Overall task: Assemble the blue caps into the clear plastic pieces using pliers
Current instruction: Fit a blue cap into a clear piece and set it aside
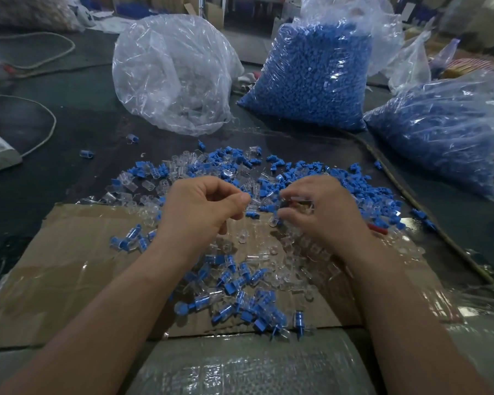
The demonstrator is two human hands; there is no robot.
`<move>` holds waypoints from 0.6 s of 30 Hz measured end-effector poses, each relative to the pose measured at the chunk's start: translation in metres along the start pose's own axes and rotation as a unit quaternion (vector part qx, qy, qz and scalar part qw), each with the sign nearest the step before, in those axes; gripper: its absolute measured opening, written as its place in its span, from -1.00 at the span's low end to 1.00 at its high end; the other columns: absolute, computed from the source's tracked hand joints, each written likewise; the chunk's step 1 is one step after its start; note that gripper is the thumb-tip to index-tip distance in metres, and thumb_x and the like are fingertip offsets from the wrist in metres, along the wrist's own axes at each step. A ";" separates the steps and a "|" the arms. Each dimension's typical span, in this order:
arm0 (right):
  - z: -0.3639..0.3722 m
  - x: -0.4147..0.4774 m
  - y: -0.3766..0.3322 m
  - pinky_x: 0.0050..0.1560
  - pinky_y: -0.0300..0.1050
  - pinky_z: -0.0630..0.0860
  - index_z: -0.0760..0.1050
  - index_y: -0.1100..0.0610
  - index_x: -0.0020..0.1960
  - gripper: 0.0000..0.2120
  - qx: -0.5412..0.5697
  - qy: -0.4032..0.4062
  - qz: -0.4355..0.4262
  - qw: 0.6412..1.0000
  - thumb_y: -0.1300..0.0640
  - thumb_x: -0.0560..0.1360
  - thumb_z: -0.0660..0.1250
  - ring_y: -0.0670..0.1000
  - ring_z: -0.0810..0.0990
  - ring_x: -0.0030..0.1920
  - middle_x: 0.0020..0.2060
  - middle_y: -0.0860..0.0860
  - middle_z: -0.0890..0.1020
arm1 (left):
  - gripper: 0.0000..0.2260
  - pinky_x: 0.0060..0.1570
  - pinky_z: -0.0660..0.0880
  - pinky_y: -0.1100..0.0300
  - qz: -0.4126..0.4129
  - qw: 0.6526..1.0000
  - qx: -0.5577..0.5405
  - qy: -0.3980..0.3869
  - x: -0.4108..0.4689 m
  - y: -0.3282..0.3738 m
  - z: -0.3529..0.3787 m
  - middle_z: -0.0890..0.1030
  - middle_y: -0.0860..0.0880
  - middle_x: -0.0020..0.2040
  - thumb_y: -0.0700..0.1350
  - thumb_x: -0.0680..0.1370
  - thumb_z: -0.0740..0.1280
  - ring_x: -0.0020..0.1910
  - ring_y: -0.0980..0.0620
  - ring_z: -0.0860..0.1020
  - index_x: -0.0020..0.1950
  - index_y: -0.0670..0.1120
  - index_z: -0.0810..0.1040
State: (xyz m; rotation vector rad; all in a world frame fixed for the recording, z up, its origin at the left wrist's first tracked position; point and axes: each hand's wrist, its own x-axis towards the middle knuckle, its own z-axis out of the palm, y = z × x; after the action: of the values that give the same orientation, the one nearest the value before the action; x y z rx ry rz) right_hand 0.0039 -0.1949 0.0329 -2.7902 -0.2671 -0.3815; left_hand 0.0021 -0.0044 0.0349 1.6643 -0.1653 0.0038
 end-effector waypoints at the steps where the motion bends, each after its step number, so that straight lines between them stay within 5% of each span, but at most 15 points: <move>1: 0.004 0.000 -0.002 0.12 -0.27 0.15 0.55 0.03 0.16 -0.64 -0.011 -0.029 -0.017 0.999 -0.06 0.40 0.37 -0.18 0.34 0.08 0.11 -0.05 0.58 | -0.89 -0.55 0.39 0.39 0.002 1.000 0.001 -0.002 0.000 0.000 0.000 0.58 0.04 -0.50 -0.21 0.40 0.42 -0.60 0.20 0.40 -0.32 -0.08 0.58; 8: 0.013 0.002 -0.006 -0.07 -0.19 0.21 0.56 -0.04 0.15 -0.74 -0.028 -0.063 -0.008 0.998 0.02 0.47 0.34 -0.10 0.30 -0.07 -0.07 -0.05 0.60 | -0.89 -0.59 0.33 0.43 0.003 1.000 -0.002 -0.008 0.000 0.001 0.002 0.58 0.04 -0.50 -0.21 0.40 0.42 -0.61 0.21 0.39 -0.32 -0.08 0.57; 14: 0.014 0.002 -0.012 -0.09 -0.21 0.16 0.57 -0.05 0.14 -0.76 -0.038 -0.068 -0.018 0.997 0.05 0.47 0.33 -0.14 0.20 -0.20 -0.36 -0.24 0.20 | -0.89 -0.59 0.32 0.43 -0.002 1.000 -0.007 -0.011 0.001 0.000 0.001 0.58 0.04 -0.49 -0.20 0.40 0.42 -0.61 0.22 0.40 -0.32 -0.08 0.57; 18: 0.015 0.002 -0.009 -0.12 -0.21 0.26 0.58 -0.04 0.11 -0.78 -0.016 -0.075 -0.004 0.997 0.09 0.47 0.34 -0.11 0.33 -0.16 -0.28 -0.13 0.39 | -0.90 -0.58 0.33 0.43 -0.002 1.000 -0.003 -0.014 0.001 0.000 0.002 0.58 0.04 -0.49 -0.20 0.40 0.42 -0.61 0.22 0.40 -0.31 -0.09 0.57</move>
State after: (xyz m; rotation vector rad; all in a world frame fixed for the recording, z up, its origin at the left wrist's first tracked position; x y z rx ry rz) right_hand 0.0071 -0.1809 0.0225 -2.8552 -0.3101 -0.1791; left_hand 0.0025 -0.0068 0.0343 1.6598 -0.1830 -0.0239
